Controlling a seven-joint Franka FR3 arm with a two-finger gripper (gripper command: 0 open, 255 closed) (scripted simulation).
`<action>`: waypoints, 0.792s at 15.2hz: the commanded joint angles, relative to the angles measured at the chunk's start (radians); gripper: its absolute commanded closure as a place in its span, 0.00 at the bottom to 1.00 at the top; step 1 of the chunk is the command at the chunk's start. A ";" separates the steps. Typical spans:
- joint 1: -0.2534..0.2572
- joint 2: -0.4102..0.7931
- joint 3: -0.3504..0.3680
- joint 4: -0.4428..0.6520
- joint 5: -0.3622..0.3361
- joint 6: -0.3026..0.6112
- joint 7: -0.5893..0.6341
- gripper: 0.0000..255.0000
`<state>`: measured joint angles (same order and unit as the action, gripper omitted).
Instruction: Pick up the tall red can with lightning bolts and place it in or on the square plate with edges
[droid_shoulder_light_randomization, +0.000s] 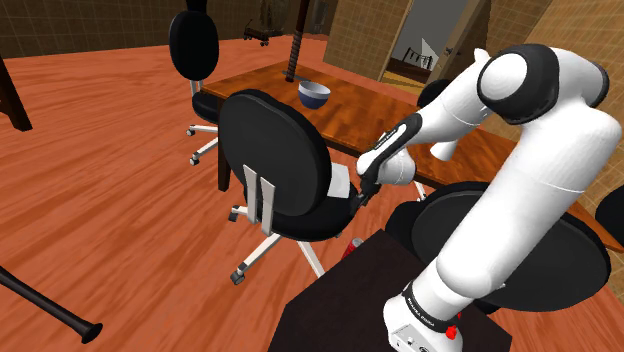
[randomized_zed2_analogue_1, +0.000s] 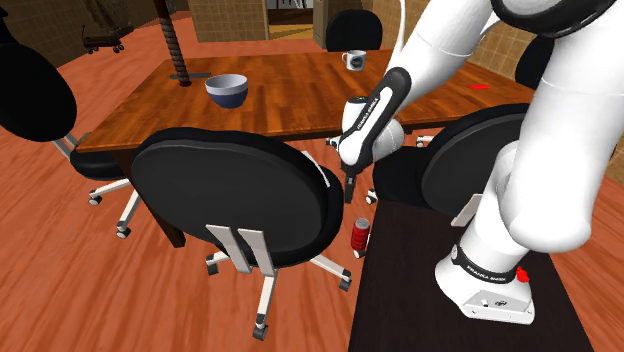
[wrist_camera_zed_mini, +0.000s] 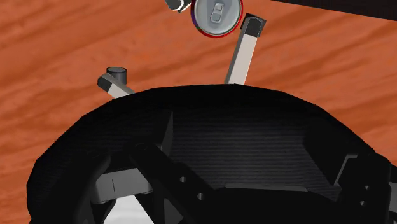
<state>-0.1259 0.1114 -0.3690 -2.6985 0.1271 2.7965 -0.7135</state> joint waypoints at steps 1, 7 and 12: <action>-0.033 0.071 0.041 -0.018 0.106 0.084 -0.104 0.00; -0.335 0.306 0.337 0.001 0.359 0.313 -0.393 0.00; -0.519 0.481 0.470 0.040 0.347 0.464 -0.463 0.00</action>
<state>-0.6227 0.5700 0.0878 -2.6646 0.4796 3.2413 -1.1682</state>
